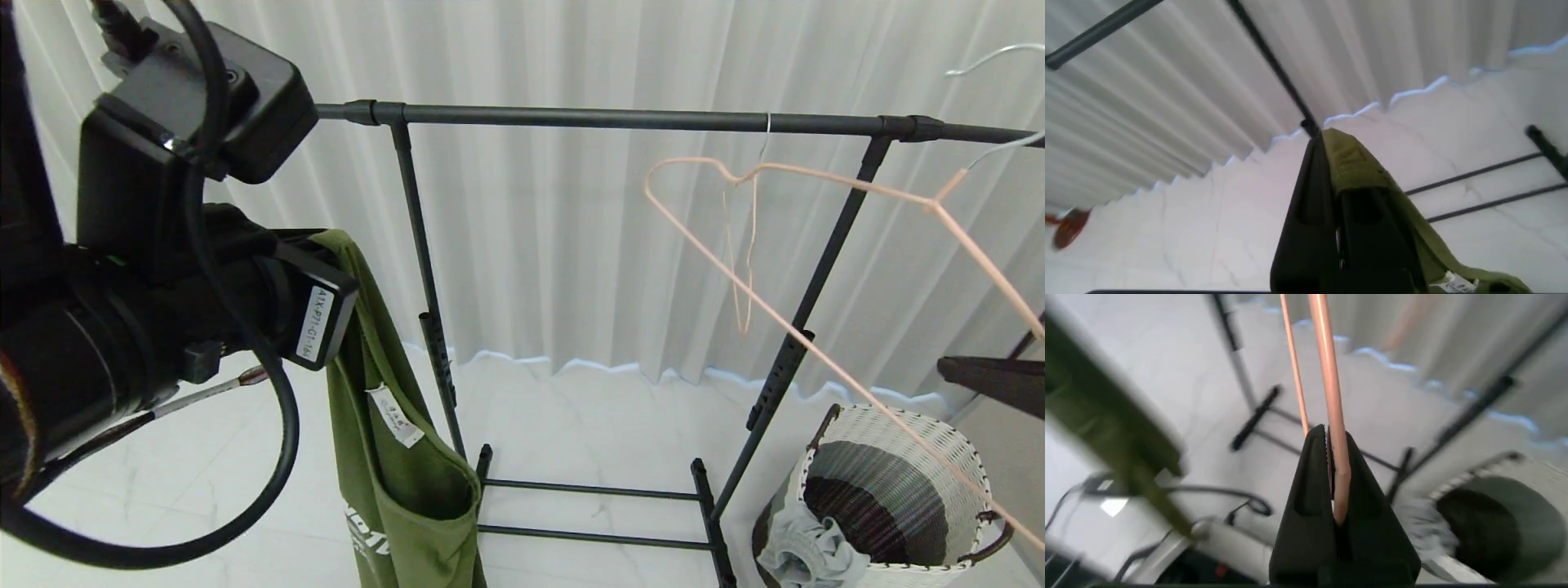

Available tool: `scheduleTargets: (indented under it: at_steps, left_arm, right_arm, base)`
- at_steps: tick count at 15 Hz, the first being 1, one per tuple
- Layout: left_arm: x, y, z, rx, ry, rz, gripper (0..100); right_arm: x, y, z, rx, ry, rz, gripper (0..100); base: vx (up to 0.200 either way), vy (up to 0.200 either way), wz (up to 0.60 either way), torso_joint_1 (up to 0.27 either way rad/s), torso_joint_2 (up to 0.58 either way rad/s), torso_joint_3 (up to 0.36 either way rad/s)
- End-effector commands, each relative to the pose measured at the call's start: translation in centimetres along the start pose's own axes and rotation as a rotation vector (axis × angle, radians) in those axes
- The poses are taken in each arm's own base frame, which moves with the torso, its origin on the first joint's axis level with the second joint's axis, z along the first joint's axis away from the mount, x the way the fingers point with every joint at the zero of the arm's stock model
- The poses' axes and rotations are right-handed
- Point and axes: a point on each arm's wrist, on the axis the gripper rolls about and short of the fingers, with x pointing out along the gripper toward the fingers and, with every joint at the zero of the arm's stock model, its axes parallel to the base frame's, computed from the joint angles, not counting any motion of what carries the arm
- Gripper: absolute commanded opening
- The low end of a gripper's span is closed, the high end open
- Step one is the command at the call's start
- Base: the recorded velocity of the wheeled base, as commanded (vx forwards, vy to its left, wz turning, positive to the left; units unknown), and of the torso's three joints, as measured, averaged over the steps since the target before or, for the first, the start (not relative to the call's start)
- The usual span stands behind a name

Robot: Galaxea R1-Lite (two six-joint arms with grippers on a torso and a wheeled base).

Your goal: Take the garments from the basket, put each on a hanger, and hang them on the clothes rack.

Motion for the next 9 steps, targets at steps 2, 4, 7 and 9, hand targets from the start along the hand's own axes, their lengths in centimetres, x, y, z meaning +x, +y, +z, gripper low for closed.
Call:
scheduleTargets:
  at_steps: [2, 4, 7, 9]
  left_arm:
    - [2.0, -0.3, 0.1, 0.009, 0.073, 0.112, 0]
    - [2.9, -0.6, 0.4, -0.009, 0.085, 0.138, 0]
    - [4.4, -1.8, 0.6, -0.098, 0.098, 0.136, 0]
    - [5.0, -2.2, 1.0, -0.139, 0.098, 0.138, 0]
  right_arm:
    - [-0.5, 2.3, -3.0, -0.072, 0.076, 0.222, 0]
    - [-0.7, 3.4, -4.2, -0.1, 0.118, 0.329, 0]
    - [-0.5, 4.7, -4.6, -0.125, 0.156, 0.422, 0]
    - [0.0, 5.1, -4.7, -0.132, 0.168, 0.433, 0]
  base:
    - [0.0, 0.0, 0.0, 0.0, 0.0, 0.0]
    - [0.0, 0.0, 0.0, 0.0, 0.0, 0.0]
    - [0.0, 0.0, 0.0, 0.0, 0.0, 0.0]
    - [0.0, 0.0, 0.0, 0.0, 0.0, 0.0]
